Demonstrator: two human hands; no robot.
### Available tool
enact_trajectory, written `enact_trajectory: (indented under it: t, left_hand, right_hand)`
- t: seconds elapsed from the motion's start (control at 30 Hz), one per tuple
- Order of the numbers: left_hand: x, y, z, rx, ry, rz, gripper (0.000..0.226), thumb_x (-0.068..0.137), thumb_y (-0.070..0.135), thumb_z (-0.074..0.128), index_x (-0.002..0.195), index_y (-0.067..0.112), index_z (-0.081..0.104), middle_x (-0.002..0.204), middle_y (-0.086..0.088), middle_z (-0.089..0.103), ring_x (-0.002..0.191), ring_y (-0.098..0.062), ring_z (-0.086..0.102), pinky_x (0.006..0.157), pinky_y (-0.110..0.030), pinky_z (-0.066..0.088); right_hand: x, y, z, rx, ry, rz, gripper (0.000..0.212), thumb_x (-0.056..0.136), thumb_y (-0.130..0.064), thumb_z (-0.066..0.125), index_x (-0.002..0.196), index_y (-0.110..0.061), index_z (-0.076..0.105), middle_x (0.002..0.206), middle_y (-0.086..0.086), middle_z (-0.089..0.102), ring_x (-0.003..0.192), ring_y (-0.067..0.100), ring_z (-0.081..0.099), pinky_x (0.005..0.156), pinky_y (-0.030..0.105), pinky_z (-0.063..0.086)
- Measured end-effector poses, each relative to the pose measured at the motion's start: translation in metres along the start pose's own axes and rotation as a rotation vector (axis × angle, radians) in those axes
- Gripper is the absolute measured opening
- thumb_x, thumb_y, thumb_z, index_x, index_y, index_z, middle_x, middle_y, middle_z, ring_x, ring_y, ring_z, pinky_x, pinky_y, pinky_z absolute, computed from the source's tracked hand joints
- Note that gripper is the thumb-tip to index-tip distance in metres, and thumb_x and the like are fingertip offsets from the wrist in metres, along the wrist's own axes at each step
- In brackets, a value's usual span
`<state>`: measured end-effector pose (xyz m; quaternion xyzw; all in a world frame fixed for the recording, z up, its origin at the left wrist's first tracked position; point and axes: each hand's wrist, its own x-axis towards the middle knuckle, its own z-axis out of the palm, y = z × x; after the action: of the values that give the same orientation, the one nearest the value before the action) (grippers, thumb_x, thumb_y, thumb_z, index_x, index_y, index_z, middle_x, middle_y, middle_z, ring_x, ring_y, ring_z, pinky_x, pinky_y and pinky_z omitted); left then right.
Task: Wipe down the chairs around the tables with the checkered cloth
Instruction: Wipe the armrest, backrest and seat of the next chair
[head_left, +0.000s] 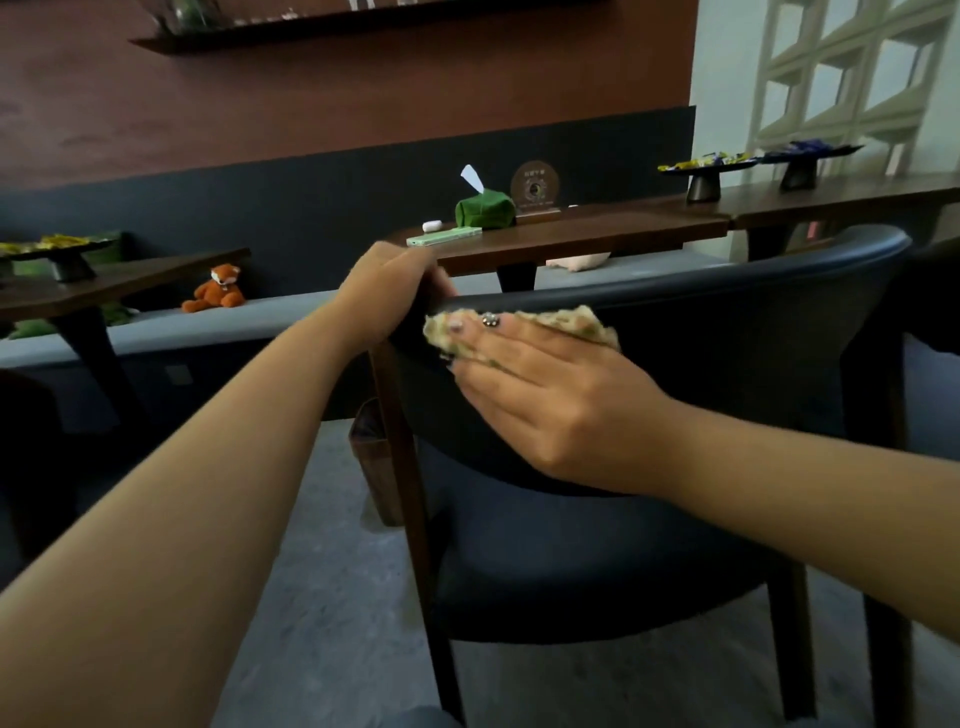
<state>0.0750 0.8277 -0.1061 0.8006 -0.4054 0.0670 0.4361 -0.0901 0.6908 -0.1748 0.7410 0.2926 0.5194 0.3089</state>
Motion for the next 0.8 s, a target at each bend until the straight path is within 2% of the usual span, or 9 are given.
enact_trajectory:
  t: [0.03, 0.1, 0.17, 0.27, 0.33, 0.5, 0.67, 0.73, 0.8]
  left_hand:
    - [0.000, 0.008, 0.003, -0.005, -0.028, 0.002, 0.040, 0.091, 0.024, 0.042, 0.060, 0.023, 0.067, 0.063, 0.014, 0.067, 0.062, 0.006, 0.060, 0.065, -0.010, 0.043]
    - [0.002, 0.018, 0.009, -0.002, -0.029, -0.027, 0.042, 0.088, 0.030, 0.043, 0.053, 0.020, 0.066, 0.057, 0.011, 0.065, 0.062, -0.001, 0.059, 0.068, -0.022, 0.042]
    - [0.000, 0.021, 0.012, -0.007, -0.022, -0.047, 0.041, 0.091, 0.029, 0.043, 0.055, 0.019, 0.062, 0.060, 0.007, 0.062, 0.071, -0.012, 0.057, 0.073, -0.030, 0.040]
    - [-0.003, 0.024, 0.012, 0.005, -0.019, -0.072, 0.035, 0.092, 0.028, 0.044, 0.061, 0.018, 0.058, 0.072, -0.001, 0.059, 0.080, -0.020, 0.055, 0.076, -0.032, 0.041]
    - [-0.003, 0.026, 0.011, 0.022, -0.038, -0.091, 0.035, 0.093, 0.029, 0.044, 0.063, 0.019, 0.059, 0.074, -0.001, 0.059, 0.080, -0.019, 0.055, 0.076, -0.032, 0.040]
    - [0.003, 0.033, 0.005, 0.131, -0.115, -0.113, 0.035, 0.092, 0.027, 0.046, 0.060, 0.019, 0.058, 0.071, -0.001, 0.058, 0.075, -0.018, 0.053, 0.070, -0.031, 0.039]
    - [0.016, 0.075, 0.021, 0.425, -0.264, -0.055, 0.038, 0.096, 0.026, 0.052, 0.060, 0.015, 0.060, 0.059, 0.003, 0.054, 0.063, -0.014, 0.050, 0.057, -0.026, 0.037]
    - [0.019, 0.100, 0.033, 0.357, -0.377, -0.055, 0.038, 0.096, 0.029, 0.053, 0.064, 0.012, 0.066, 0.059, 0.002, 0.059, 0.061, -0.013, 0.054, 0.061, -0.026, 0.044]
    - [0.022, 0.126, 0.051, 0.283, -0.469, -0.032, 0.036, 0.098, 0.029, 0.049, 0.080, 0.009, 0.072, 0.072, -0.004, 0.067, 0.068, -0.017, 0.059, 0.070, -0.030, 0.051]
  right_hand:
    - [-0.003, -0.004, 0.004, -0.041, -0.016, -0.014, 0.027, 0.096, -0.001, 0.048, 0.115, 0.004, 0.066, 0.124, 0.020, 0.062, 0.123, 0.035, 0.054, 0.104, 0.044, 0.043]
    - [-0.018, -0.022, 0.017, -0.099, -0.095, -0.069, 0.028, 0.096, -0.001, 0.048, 0.117, 0.004, 0.065, 0.126, 0.020, 0.060, 0.122, 0.033, 0.055, 0.102, 0.041, 0.045]
    - [-0.041, -0.039, 0.028, -0.097, -0.199, -0.139, 0.030, 0.095, -0.001, 0.046, 0.117, 0.000, 0.066, 0.126, 0.016, 0.062, 0.119, 0.028, 0.058, 0.098, 0.034, 0.048]
    - [-0.064, -0.050, 0.035, -0.036, -0.313, -0.260, 0.029, 0.092, -0.007, 0.050, 0.115, -0.008, 0.068, 0.123, 0.006, 0.065, 0.116, 0.021, 0.060, 0.097, 0.029, 0.049]
    - [-0.066, -0.049, 0.034, -0.001, -0.331, -0.262, 0.030, 0.091, -0.010, 0.052, 0.114, -0.011, 0.070, 0.123, 0.005, 0.066, 0.118, 0.019, 0.060, 0.099, 0.029, 0.048]
    - [-0.042, -0.012, 0.009, 0.226, -0.108, -0.075, 0.025, 0.097, -0.001, 0.049, 0.115, 0.001, 0.066, 0.125, 0.015, 0.063, 0.125, 0.027, 0.054, 0.100, 0.037, 0.047]
    - [-0.049, 0.013, -0.017, 0.171, 0.018, -0.016, 0.022, 0.094, -0.002, 0.057, 0.113, -0.001, 0.068, 0.125, 0.013, 0.063, 0.126, 0.026, 0.052, 0.102, 0.037, 0.046]
    - [-0.062, 0.020, -0.023, 0.177, 0.064, 0.059, 0.022, 0.094, -0.001, 0.059, 0.114, -0.002, 0.067, 0.126, 0.013, 0.061, 0.127, 0.026, 0.050, 0.104, 0.038, 0.044]
    - [-0.078, 0.026, -0.028, 0.179, 0.130, 0.138, 0.023, 0.093, -0.002, 0.060, 0.116, -0.001, 0.065, 0.128, 0.013, 0.060, 0.129, 0.027, 0.049, 0.107, 0.039, 0.042]
